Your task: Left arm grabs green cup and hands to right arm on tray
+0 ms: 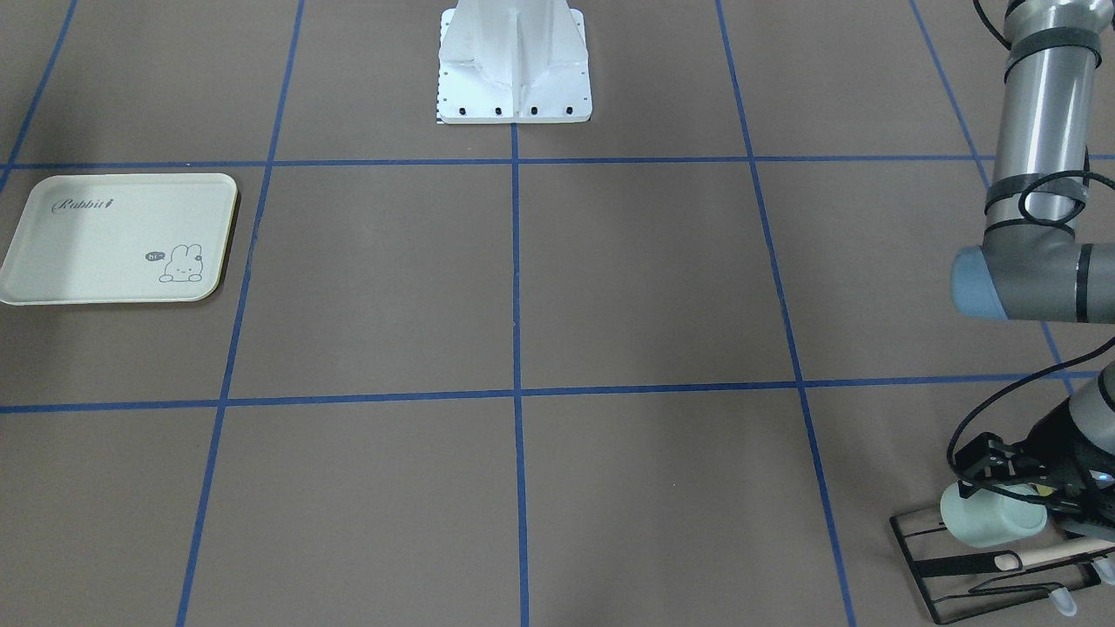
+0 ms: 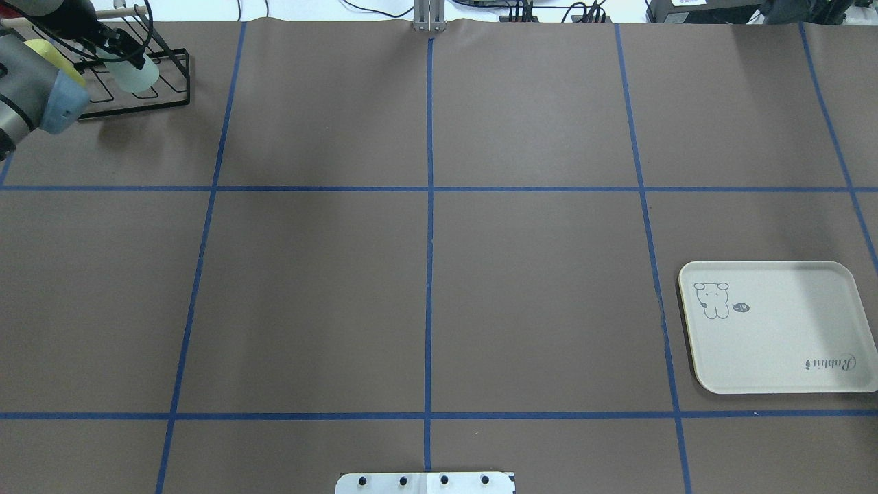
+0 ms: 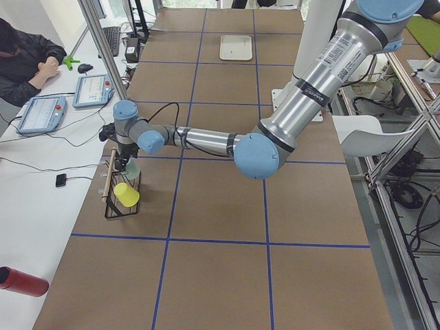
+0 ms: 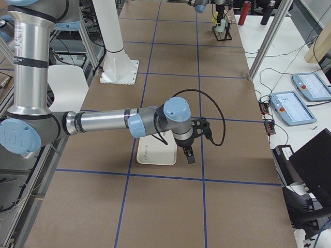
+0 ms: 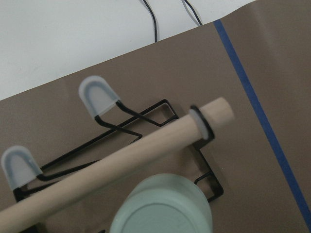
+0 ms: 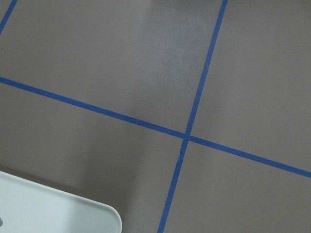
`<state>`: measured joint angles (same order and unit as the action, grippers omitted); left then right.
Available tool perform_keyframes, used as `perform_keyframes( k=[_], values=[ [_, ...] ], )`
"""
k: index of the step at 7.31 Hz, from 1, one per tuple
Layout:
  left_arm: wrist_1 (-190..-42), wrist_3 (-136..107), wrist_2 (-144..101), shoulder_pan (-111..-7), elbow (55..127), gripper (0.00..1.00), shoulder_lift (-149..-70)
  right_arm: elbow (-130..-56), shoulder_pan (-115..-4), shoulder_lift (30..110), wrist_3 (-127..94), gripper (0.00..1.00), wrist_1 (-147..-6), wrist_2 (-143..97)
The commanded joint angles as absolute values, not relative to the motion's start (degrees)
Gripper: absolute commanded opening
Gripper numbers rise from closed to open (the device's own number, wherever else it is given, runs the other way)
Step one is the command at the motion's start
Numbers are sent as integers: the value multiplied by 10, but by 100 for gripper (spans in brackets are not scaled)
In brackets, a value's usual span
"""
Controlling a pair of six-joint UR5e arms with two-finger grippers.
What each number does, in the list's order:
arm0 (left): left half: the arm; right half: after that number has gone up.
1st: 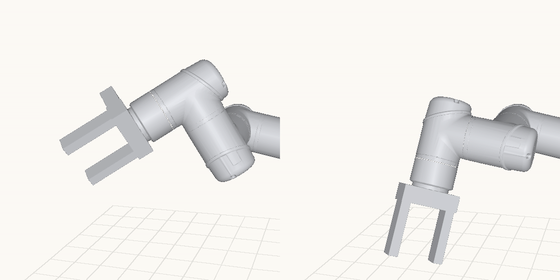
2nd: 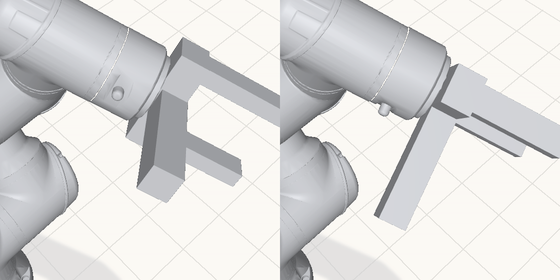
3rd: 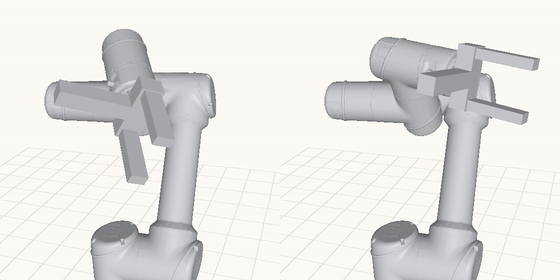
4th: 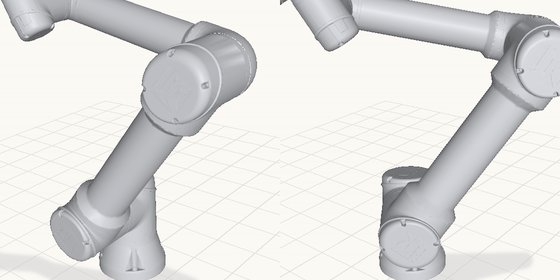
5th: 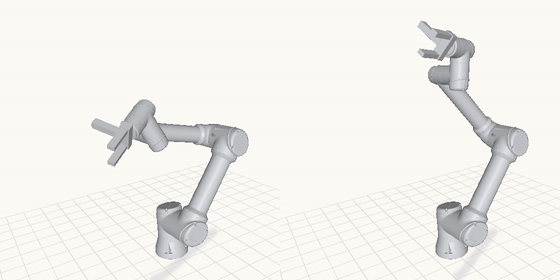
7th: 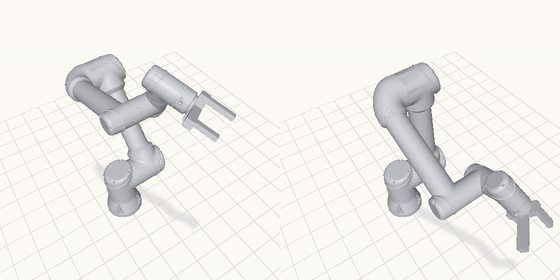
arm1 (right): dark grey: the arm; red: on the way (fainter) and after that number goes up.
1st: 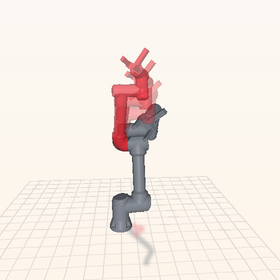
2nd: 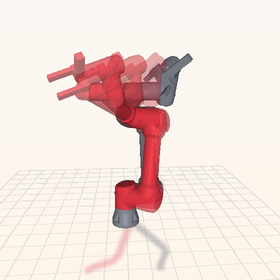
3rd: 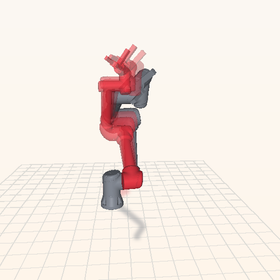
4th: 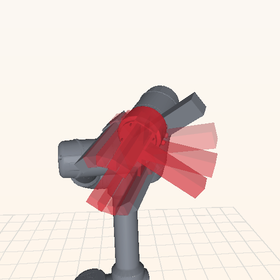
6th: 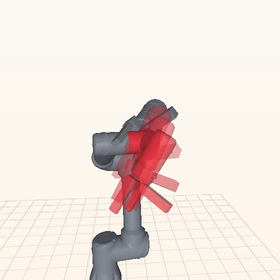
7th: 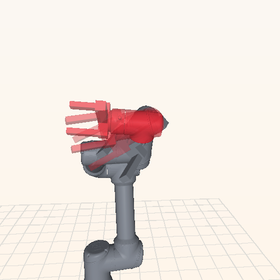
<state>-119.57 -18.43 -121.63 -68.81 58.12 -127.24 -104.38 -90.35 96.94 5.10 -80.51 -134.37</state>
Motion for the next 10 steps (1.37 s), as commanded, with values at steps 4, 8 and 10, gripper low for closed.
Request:
perform_keyframes(
  k=[4, 8, 10],
  values=[
    [-1196, -197, -1199, -689, 580, 89, -1282, -1042, -904, 969, 51, 100, -805, -1347],
    [-1196, -196, -1199, -692, 576, 89, -1282, -1042, -904, 969, 51, 100, -805, -1347],
    [-1198, -195, -1199, -692, 575, 87, -1281, -1042, -904, 969, 51, 100, -805, -1347]
  ],
)
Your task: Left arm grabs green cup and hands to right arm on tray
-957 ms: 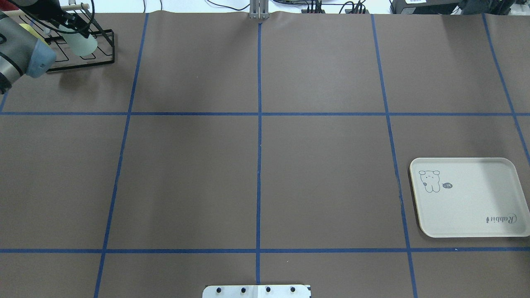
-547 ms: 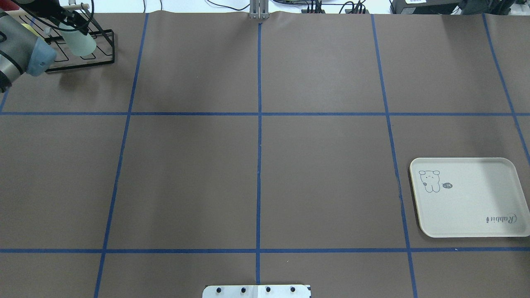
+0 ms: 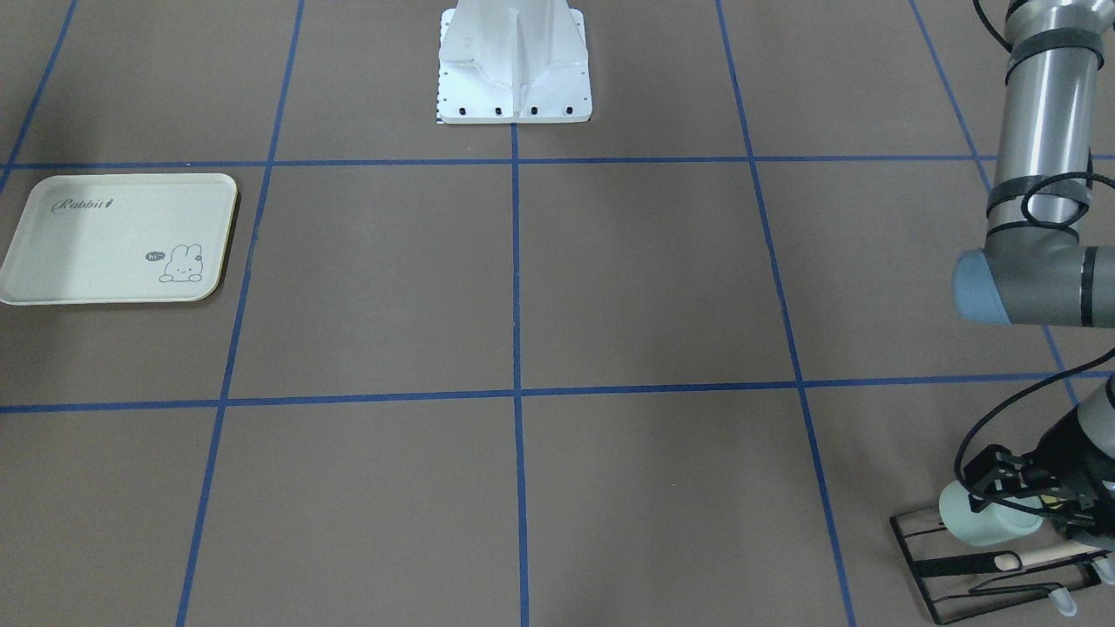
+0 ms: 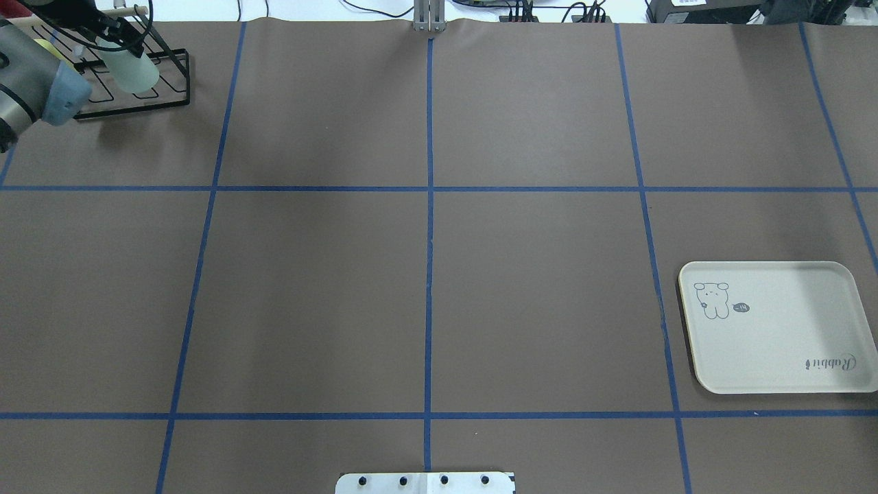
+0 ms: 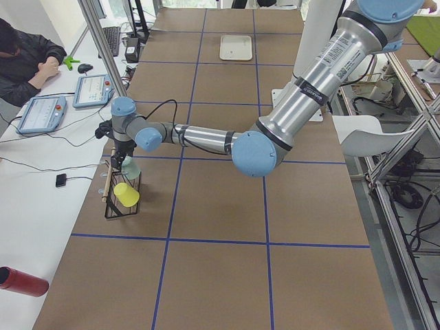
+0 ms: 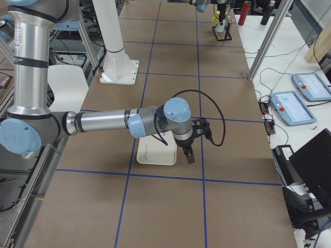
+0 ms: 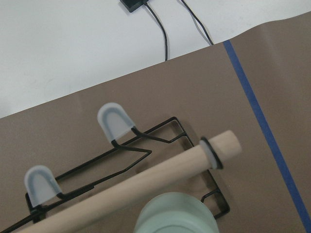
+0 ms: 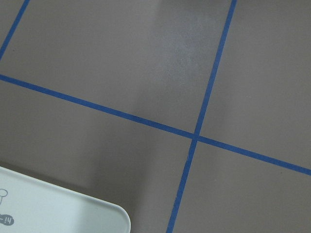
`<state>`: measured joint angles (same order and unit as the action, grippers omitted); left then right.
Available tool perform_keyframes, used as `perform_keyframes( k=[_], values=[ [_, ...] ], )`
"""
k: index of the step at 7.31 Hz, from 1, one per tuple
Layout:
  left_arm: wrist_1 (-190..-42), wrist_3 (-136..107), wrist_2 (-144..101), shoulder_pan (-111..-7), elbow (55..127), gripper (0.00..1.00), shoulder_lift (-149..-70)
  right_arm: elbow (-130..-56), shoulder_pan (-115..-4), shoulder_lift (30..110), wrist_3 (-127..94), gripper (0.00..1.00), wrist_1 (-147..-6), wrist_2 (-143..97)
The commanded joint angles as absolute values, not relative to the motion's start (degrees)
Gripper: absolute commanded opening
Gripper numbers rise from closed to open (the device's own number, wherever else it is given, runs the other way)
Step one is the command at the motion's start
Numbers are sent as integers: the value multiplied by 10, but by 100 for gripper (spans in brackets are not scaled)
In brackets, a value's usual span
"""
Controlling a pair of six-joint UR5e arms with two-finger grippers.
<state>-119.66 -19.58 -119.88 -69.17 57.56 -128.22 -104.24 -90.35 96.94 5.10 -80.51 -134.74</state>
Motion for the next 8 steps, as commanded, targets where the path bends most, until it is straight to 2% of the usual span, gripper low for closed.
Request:
perform_keyframes(
  k=[1, 4, 5, 8],
  values=[
    [-1199, -195, -1199, -691, 575, 87, -1281, -1042, -904, 969, 51, 100, -805, -1347],
    [-1208, -195, -1200, -687, 576, 87, -1276, -1042, -904, 969, 51, 100, -805, -1347],
    [-1208, -195, -1200, -687, 576, 80, -1276, -1042, -904, 969, 51, 100, -805, -1347],
    [-1208, -192, -1200, -688, 577, 15, -1275, -1043, -904, 969, 51, 100, -805, -1347]
  ],
)
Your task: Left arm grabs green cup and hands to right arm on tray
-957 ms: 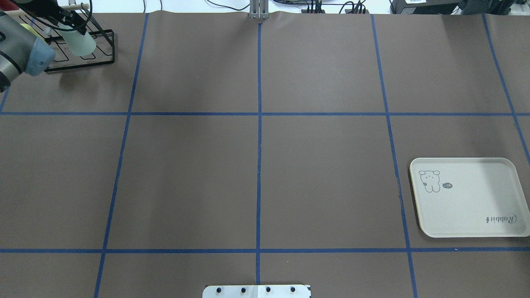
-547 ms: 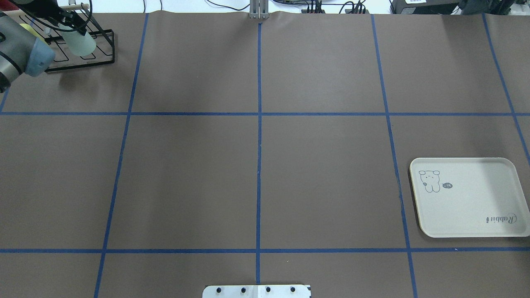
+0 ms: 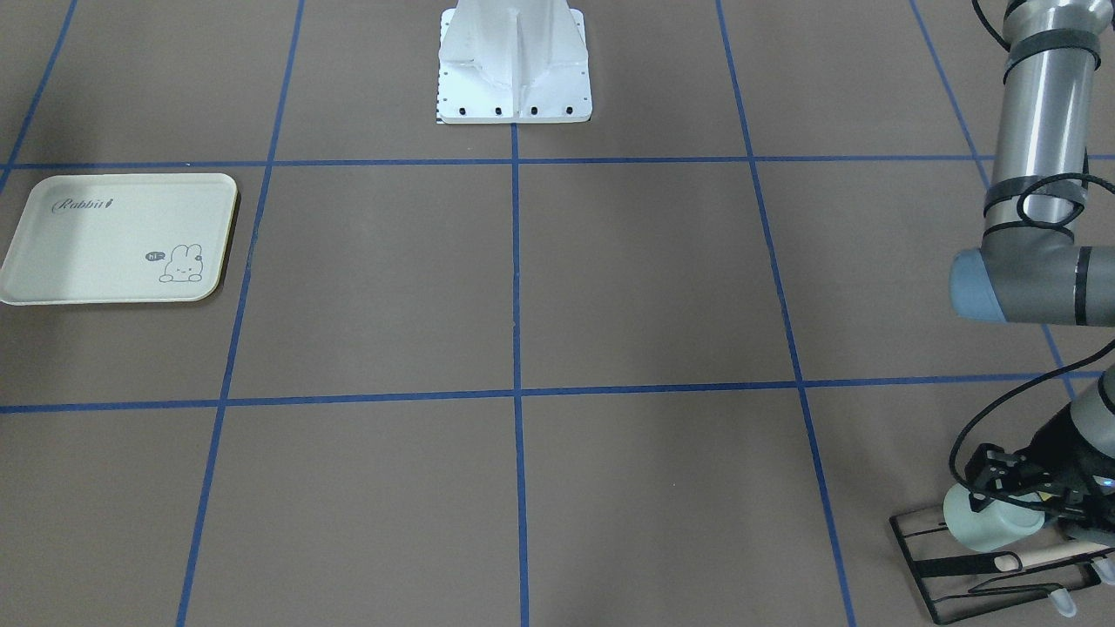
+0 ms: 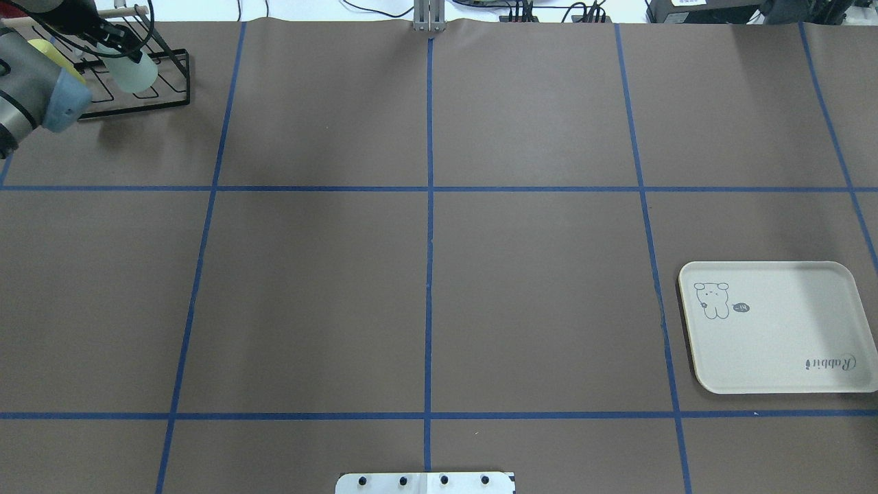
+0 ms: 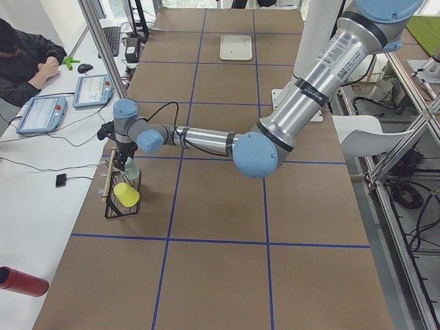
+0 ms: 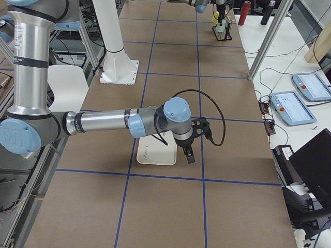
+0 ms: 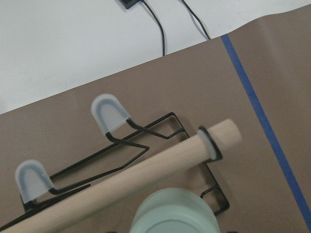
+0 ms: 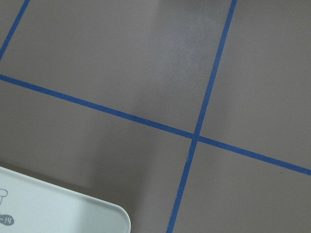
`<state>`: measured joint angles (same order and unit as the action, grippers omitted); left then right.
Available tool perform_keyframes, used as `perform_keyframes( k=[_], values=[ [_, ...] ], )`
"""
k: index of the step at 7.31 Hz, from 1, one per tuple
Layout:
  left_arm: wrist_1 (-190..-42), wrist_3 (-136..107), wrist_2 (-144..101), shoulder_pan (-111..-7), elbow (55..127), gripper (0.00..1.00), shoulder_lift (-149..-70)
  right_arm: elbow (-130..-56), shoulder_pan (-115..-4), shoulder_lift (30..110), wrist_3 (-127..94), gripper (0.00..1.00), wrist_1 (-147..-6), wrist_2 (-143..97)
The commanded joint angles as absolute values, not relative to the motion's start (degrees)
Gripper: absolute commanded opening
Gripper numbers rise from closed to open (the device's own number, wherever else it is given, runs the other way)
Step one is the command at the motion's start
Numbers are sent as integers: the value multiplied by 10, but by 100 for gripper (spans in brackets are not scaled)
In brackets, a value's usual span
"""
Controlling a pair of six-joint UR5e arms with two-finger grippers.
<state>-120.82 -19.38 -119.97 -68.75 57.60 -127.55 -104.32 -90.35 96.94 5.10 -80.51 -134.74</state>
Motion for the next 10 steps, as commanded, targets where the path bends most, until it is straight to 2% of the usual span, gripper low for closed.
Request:
perform_keyframes(
  k=[1, 10],
  values=[
    [-1208, -192, -1200, -690, 577, 0, -1276, -1043, -904, 969, 51, 100, -805, -1347],
    [-1199, -190, -1360, -779, 640, 0, -1258, -1044, -904, 969, 51, 100, -805, -1348]
  ],
)
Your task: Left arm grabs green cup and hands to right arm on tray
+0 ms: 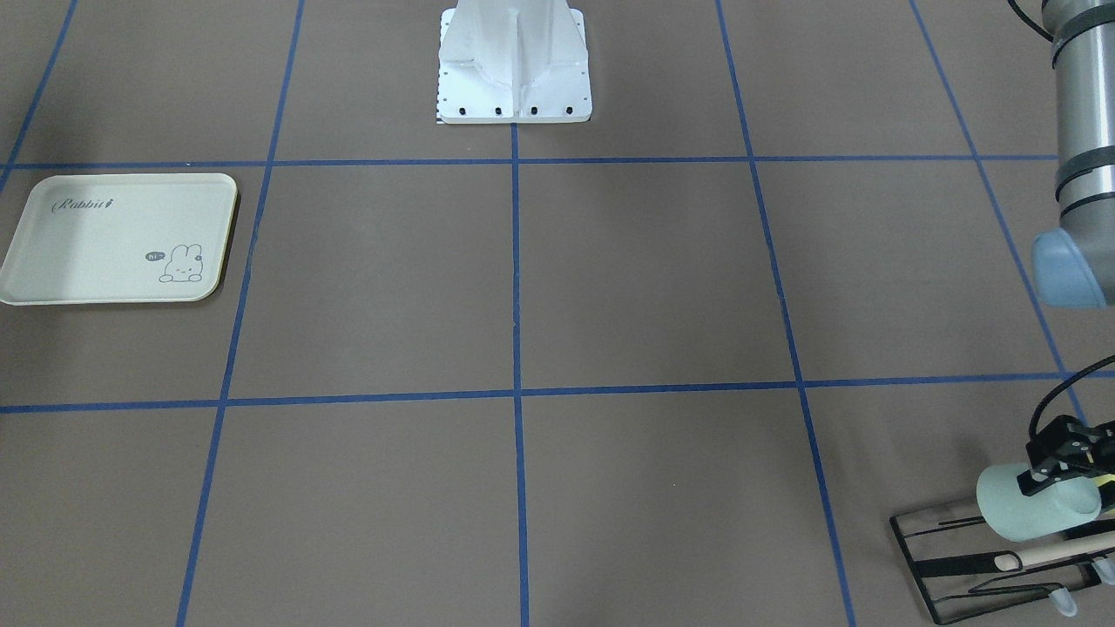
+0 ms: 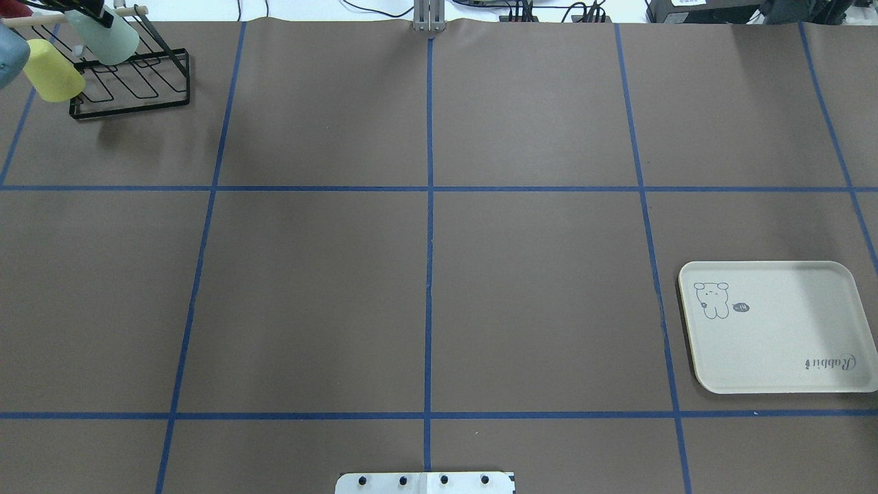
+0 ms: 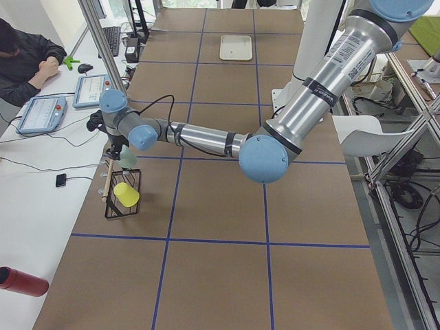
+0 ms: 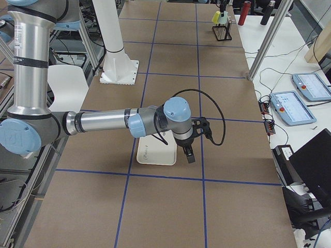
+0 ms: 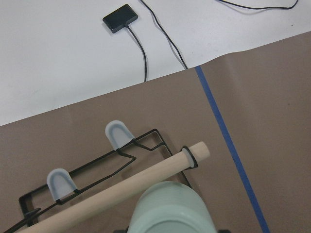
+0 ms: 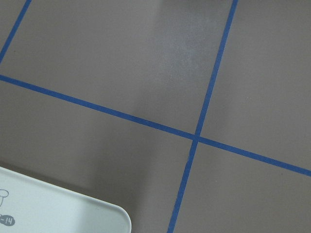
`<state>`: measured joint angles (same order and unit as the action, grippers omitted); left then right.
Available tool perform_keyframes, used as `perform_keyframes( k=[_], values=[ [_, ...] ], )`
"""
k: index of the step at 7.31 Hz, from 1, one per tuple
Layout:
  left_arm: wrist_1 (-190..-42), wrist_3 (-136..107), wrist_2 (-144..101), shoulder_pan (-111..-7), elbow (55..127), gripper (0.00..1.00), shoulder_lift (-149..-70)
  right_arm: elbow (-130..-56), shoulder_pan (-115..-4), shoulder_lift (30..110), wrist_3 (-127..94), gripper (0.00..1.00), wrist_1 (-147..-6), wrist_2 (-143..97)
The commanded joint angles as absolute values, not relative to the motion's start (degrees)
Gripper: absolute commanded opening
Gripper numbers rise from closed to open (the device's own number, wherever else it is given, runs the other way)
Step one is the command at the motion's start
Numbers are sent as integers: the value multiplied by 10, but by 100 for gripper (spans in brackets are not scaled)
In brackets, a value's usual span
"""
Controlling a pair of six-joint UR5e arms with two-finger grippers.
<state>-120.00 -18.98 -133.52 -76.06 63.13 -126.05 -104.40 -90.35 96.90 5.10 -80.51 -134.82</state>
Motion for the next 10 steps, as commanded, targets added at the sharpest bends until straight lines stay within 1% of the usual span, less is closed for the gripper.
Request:
perform_keyframes(
  k=[1, 4, 6, 8, 10],
  values=[
    [-1199, -190, -1383, -795, 640, 0, -1258, -1045, -904, 969, 51, 100, -805, -1348],
    [-1203, -199, -1419, -802, 644, 0, -1257, -1048, -904, 969, 46, 100, -805, -1348],
    [-1242, -296, -1418, -775, 668, 0, -1259, -1056, -904, 961, -15, 100, -794, -1380],
    [-1336, -435, -1416, -756, 674, 0, -1258, -1056, -904, 961, -130, 100, -715, -1429],
    [-1416, -542, -1416, -730, 677, 0, -1258, -1056, -891, 961, -292, 100, -581, -1435]
  ],
)
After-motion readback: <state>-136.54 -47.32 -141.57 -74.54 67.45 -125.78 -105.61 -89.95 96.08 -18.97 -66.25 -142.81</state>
